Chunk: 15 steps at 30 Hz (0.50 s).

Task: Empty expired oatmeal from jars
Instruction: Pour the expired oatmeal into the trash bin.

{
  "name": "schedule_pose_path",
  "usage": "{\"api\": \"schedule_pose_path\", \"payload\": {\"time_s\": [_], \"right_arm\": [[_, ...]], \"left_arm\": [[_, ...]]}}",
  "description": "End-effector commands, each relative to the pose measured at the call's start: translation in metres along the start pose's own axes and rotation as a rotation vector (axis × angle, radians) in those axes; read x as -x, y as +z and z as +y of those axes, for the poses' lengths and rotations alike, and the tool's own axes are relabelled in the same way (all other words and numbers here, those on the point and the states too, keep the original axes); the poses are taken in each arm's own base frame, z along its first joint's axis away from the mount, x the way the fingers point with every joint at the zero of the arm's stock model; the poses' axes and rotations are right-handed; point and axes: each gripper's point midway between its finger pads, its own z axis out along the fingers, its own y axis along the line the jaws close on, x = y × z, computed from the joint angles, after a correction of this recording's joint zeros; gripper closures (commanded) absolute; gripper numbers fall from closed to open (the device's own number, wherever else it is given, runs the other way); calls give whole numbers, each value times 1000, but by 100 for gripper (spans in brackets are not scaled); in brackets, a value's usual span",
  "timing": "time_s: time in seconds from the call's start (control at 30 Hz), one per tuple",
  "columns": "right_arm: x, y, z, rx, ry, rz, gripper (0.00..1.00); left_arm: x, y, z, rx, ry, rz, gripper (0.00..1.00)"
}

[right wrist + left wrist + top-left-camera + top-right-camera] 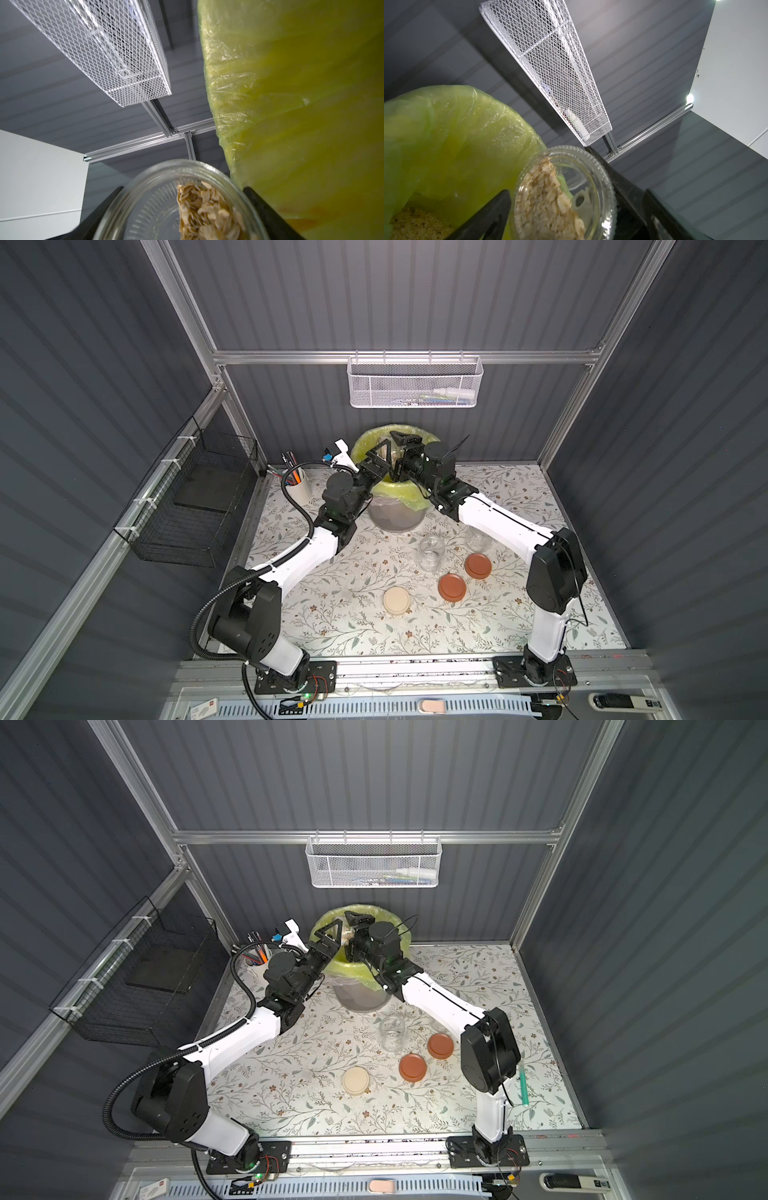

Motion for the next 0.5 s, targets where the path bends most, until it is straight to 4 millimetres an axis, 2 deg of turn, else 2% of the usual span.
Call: {"api": "schedule_pose_path", "payload": {"time_s": [0.0,0.37,0.47], "right_arm": [[-8,-15,24,48,52,-51,46],[-2,-7,28,69,64,-46,47],[1,-3,30,60,62,-35,47]], "left_arm": [[-6,8,-1,-19,-24,8,0],[-9,6,9,36,-89,26,0],[-8,4,5,40,-87,34,0]]}}
